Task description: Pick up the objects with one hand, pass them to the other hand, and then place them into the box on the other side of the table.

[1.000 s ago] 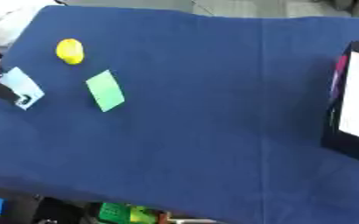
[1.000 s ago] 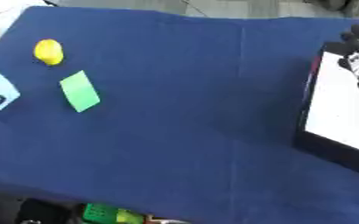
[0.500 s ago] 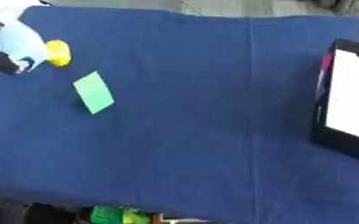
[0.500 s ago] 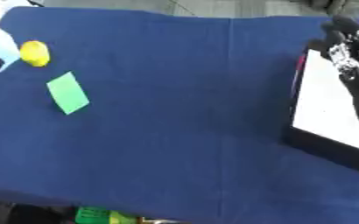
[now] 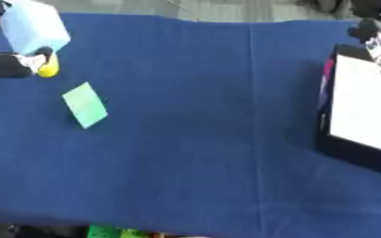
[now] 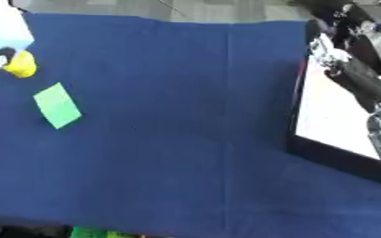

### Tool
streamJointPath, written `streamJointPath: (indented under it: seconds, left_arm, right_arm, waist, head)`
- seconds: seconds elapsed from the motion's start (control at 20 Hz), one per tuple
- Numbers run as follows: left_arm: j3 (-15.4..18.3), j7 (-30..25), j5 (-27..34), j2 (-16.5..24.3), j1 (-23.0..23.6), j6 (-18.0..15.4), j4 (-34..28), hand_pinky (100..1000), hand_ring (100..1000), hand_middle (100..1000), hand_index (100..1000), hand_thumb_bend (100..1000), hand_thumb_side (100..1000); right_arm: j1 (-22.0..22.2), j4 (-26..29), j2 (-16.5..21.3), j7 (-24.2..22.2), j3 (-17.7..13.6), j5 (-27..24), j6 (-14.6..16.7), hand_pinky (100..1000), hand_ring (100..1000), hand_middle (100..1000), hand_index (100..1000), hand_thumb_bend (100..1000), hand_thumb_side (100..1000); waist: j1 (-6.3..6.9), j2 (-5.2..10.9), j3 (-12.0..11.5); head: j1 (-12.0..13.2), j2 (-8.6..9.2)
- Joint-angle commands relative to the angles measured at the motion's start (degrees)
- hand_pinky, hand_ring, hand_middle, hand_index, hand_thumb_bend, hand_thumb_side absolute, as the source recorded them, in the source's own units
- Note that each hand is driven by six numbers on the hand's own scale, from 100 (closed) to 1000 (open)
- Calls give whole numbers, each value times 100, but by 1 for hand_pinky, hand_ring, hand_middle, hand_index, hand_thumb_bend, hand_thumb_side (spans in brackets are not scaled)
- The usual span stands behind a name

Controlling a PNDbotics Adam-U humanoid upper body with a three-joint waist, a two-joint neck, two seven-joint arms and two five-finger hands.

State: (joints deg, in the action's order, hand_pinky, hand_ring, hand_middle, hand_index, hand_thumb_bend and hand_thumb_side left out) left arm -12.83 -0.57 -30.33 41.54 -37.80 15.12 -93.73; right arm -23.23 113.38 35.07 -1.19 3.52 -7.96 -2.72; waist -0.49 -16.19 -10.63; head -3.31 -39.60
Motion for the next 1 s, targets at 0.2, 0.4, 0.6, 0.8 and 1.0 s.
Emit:
streamJointPath:
  seconds: [0.2, 0.4, 0.6, 0.8, 1.0]
  left_arm:
    - [-82, 587, -760, -255, 117, -255, -541, 757, 622, 571, 605, 100, 198]
    - [-151, 757, -1176, -590, 211, -311, -771, 743, 605, 570, 604, 100, 190]
    - [-243, 798, -1394, -859, 239, -303, -819, 735, 576, 568, 604, 100, 200]
    - [-337, 754, -1359, -999, 239, -400, -816, 734, 559, 564, 604, 100, 224]
    - [-399, 668, -1068, -1105, 232, -508, -821, 729, 543, 554, 605, 100, 255]
  right_arm:
    - [-423, 121, 223, -607, 346, 285, -234, 910, 1000, 941, 936, 100, 488]
    - [-735, 121, 81, -1059, 698, 474, -451, 911, 1000, 944, 935, 100, 491]
    - [-972, 121, -99, -1299, 961, 559, -692, 913, 1000, 942, 934, 100, 499]
    - [-1139, 121, -219, -1502, 1166, 750, -672, 925, 1000, 944, 935, 100, 438]
    - [-1307, 121, -309, -1779, 1352, 1279, -453, 929, 1000, 941, 933, 100, 339]
  waist:
    - [-16, 138, 9]
    - [-26, 137, 5]
    - [-32, 138, 0]
    - [-38, 136, -4]
    - [-44, 134, -7]
  head:
    - [-93, 85]
    - [-115, 82]
    - [-109, 73]
    - [-122, 56]
    - [-130, 42]
